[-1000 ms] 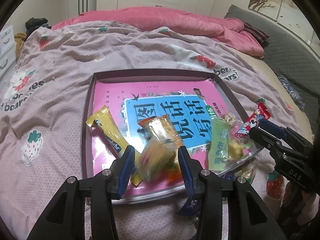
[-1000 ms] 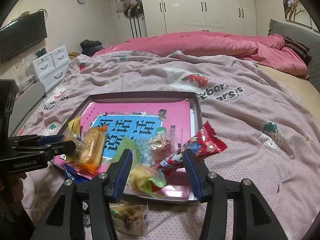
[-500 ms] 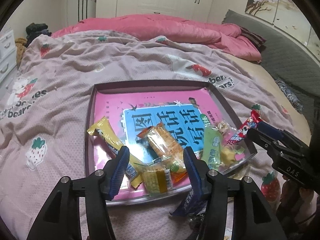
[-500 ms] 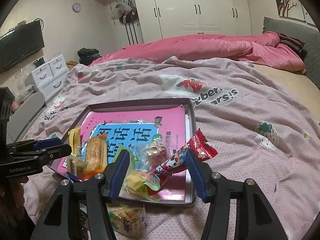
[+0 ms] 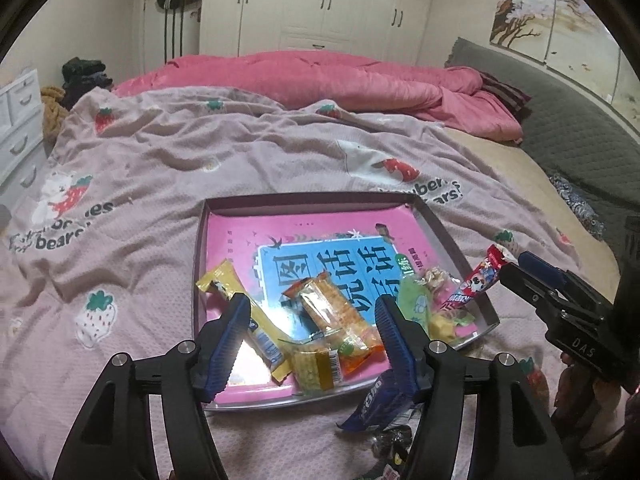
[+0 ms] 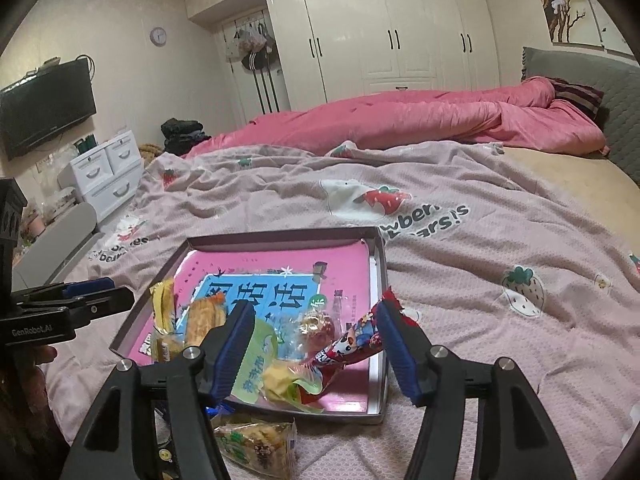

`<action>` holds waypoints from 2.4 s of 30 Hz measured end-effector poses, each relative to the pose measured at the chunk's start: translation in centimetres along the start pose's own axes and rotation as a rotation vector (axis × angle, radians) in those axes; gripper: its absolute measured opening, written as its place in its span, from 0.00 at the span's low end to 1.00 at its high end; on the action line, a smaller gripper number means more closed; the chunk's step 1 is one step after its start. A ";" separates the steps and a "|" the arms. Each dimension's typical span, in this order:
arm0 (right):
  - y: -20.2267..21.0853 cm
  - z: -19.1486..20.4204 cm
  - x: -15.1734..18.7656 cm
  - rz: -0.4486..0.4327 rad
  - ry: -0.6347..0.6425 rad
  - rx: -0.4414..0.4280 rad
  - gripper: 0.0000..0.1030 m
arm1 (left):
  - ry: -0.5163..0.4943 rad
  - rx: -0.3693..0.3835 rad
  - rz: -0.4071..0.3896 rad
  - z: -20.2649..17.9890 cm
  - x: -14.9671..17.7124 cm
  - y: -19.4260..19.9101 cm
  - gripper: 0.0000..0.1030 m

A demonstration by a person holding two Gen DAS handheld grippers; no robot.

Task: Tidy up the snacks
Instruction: 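Move both open grippers back toward the remaining snack pile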

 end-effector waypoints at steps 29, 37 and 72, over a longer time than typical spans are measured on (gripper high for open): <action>3.0 3.2 0.6 -0.034 0.056 -0.059 0.70 | -0.028 0.007 -0.022 -0.6 0.7 3.5 0.72; 3.6 3.9 1.0 -0.028 0.064 -0.059 0.71 | -0.038 0.014 -0.010 -0.8 1.4 4.0 0.72; 2.7 5.2 4.5 0.132 0.054 -0.097 0.71 | -0.128 0.031 0.140 -0.5 6.6 3.7 0.72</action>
Point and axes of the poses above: each gripper's, at about its wrist camera, not at the fingertips, and y roughly against the way its jaws point, z to its left, x to its underside, the point moved 7 cm from there along -y, roughly the way its jaws point, and after that the axes turned 9 degrees about y, right-handed, at the moved point
